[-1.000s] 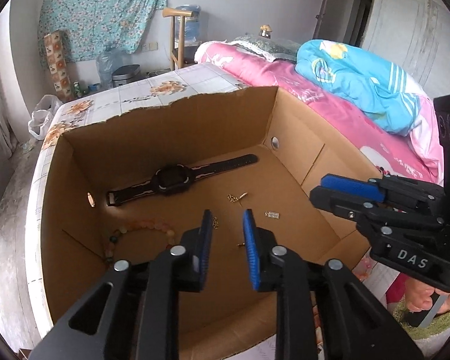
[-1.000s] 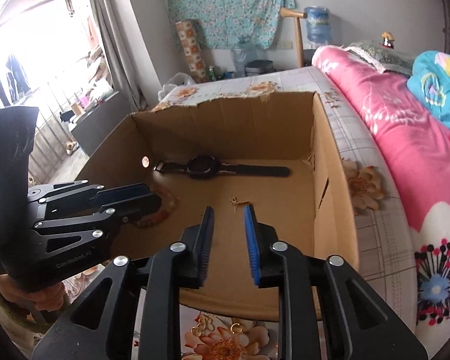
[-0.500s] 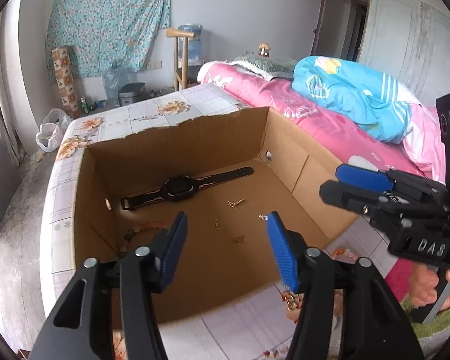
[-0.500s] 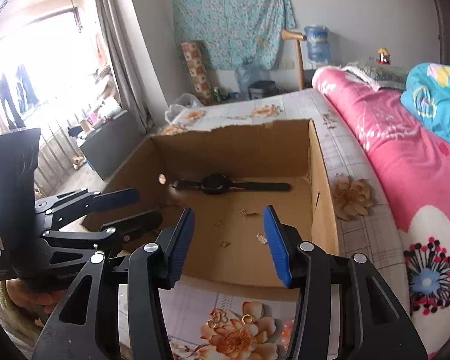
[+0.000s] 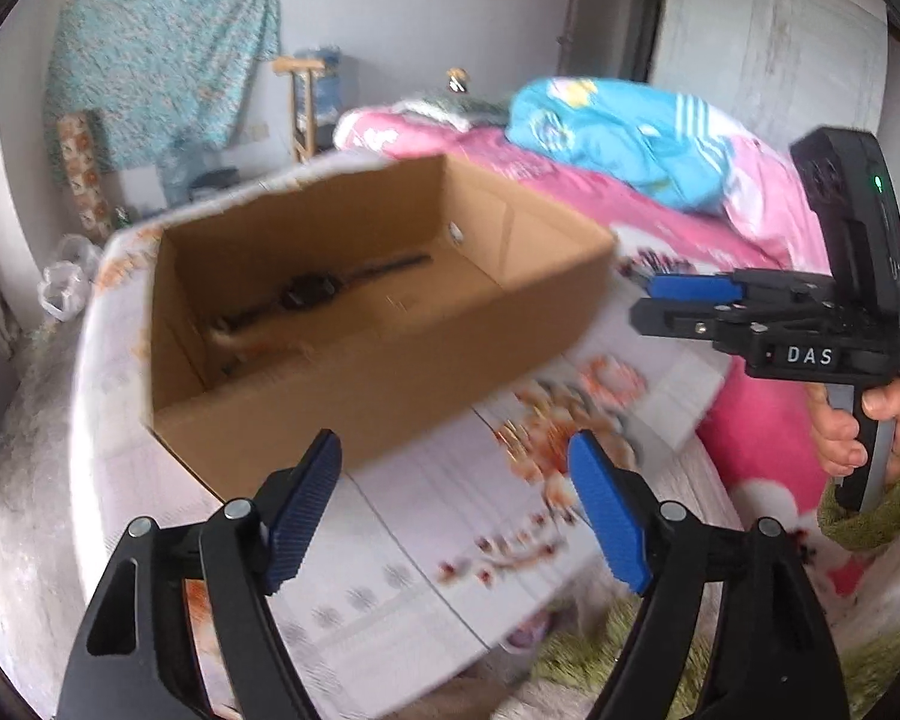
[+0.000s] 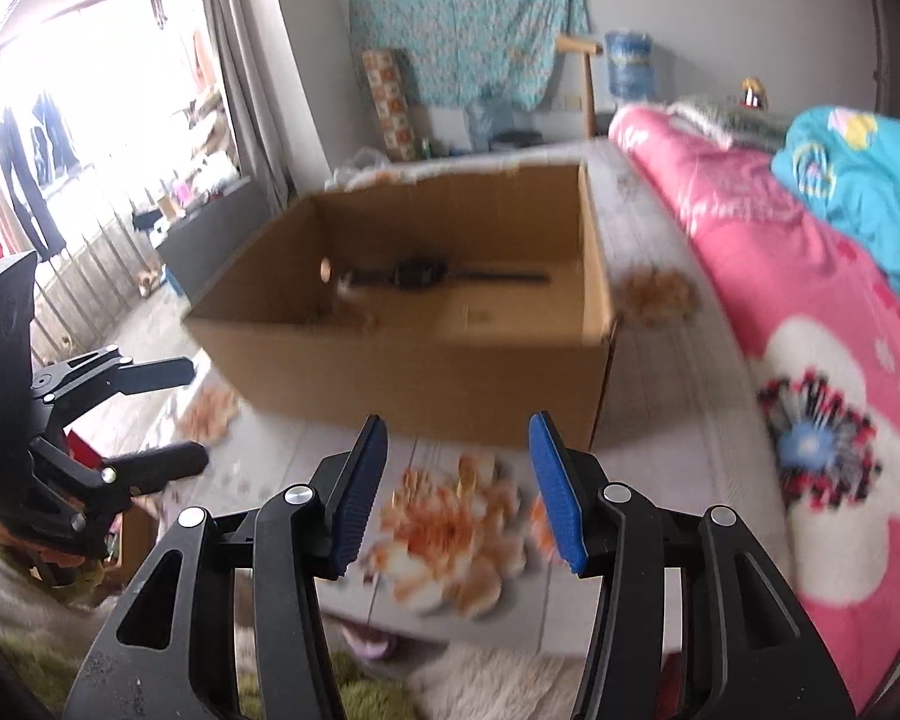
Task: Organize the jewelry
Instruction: 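Withdraw both tools from the box back to the flower mat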
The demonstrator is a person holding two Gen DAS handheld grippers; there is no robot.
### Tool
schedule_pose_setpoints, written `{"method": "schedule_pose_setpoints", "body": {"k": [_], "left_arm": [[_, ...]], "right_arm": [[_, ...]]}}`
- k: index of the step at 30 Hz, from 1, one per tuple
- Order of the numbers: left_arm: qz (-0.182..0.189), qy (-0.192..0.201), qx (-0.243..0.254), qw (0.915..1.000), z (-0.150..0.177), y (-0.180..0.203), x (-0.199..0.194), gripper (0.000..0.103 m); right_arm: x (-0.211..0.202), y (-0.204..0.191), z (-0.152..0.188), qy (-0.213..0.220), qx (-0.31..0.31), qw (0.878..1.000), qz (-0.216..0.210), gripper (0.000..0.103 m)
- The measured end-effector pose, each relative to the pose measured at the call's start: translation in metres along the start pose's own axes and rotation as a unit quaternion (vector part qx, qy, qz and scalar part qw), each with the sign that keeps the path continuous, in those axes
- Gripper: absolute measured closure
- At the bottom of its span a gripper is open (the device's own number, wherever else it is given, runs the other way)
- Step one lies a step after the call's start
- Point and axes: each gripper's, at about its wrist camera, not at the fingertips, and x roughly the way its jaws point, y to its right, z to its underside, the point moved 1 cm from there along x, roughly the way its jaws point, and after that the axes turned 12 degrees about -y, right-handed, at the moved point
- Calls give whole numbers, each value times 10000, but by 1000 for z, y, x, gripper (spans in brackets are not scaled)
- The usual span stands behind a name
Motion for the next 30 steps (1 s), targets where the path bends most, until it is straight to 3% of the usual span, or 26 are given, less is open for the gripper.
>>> {"method": "schedule_pose_setpoints", "body": {"k": [5,13,19,30], "left_arm": [[-77,-260,98,9996,7,15,42,29],[25,-511,280,9983,-5,22,91,60],[94,-552,427,9975,-14,31,105,73],[-147,-657,605,9959,-19,36,117,86]], "right_arm": [[36,-4,16,-513,233,9984,29,62],[61,2,17,-724,578,9957,81,67],[70,7,15,-800,690,9944,57,68],[79,13,8,-818,740,9939,87,68]]}}
